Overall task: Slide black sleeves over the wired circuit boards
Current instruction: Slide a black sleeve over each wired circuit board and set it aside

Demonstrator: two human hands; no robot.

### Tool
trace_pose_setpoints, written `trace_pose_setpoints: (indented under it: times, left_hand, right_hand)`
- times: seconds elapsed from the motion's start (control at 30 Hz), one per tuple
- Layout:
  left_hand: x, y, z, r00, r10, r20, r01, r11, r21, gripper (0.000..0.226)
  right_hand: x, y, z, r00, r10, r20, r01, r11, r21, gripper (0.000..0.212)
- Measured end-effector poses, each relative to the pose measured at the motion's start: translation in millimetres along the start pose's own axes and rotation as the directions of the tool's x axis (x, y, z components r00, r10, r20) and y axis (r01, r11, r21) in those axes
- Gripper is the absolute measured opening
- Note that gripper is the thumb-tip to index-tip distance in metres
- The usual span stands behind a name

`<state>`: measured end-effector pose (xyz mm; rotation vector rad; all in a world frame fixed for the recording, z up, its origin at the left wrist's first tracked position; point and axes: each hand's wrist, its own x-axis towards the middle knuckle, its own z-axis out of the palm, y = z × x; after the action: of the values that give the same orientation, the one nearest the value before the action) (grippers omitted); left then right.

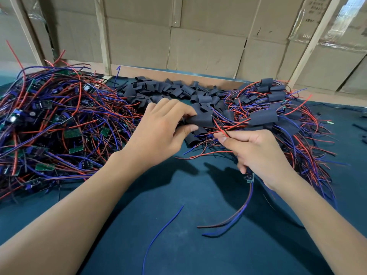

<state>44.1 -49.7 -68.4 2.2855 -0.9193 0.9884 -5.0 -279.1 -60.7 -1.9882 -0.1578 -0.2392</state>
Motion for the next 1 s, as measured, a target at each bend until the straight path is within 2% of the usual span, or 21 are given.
trace_pose_setpoints:
  times: [0.1, 0.17, 0.27, 0.37, 0.43, 0.57, 0.67, 0.8, 1.0]
  left_hand:
    - [-0.2, -0.9, -0.2, 0.999, -0.027, 0.018, 0.028, 0.999, -0.019, 0.022]
    - [-1.3, -0.6, 0.6, 0.998, -0.042, 0.036, 0.043, 0.999, -0.025, 0.023]
    - [-2.0, -1.6, 1.2, 0.998, -0.051, 0.047, 0.053, 0.998, -0.034, 0.028]
    - [-1.8, -4.2, 1.8, 0.998, -0.047, 0.034, 0.048, 0.998, -0.026, 0.032]
    - [-2.4, -5.7, 2.8, 0.998, -0.054, 0.035, 0.055, 0.998, -0.028, 0.032]
    - [-3.5, -8.7, 4.4, 0.996, -0.081, 0.035, 0.083, 0.994, -0.064, 0.033]
    - [-4.7, -8.7, 5.4, 0.993, -0.119, 0.01, 0.119, 0.984, -0.132, 0.035]
    - [-6.3, -7.7, 5.3, 0.989, -0.147, 0.024, 0.149, 0.976, -0.157, 0.036]
    - [-1.7, 1.3, 5.8, 0.995, -0.036, 0.089, 0.038, 0.999, -0.02, 0.033]
  right_hand:
    - [-3.7, -0.4, -0.9, 0.992, -0.122, -0.034, 0.115, 0.981, -0.158, 0.014]
    - [-4.4, 1.9, 0.0, 0.987, -0.151, -0.052, 0.133, 0.957, -0.257, 0.015]
    - [-3.0, 3.9, 1.1, 0.991, -0.124, -0.056, 0.098, 0.936, -0.338, 0.016]
    - [-2.6, 4.4, 1.2, 0.996, -0.081, -0.039, 0.057, 0.906, -0.419, 0.029]
    - [-3.0, 3.0, 1.0, 1.0, -0.012, -0.013, 0.007, 0.929, -0.371, 0.029]
    - [-1.7, -4.1, 1.0, 0.978, 0.204, 0.038, -0.201, 0.977, -0.075, 0.007]
    - [-1.0, -6.6, -1.9, 0.945, 0.306, 0.117, -0.319, 0.942, 0.109, 0.011]
    - [-0.4, -7.4, -4.2, 0.933, 0.327, 0.15, -0.344, 0.933, 0.105, 0.012]
    - [-0.1, -6.2, -3.1, 0.927, 0.327, 0.185, -0.346, 0.935, 0.082, 0.008]
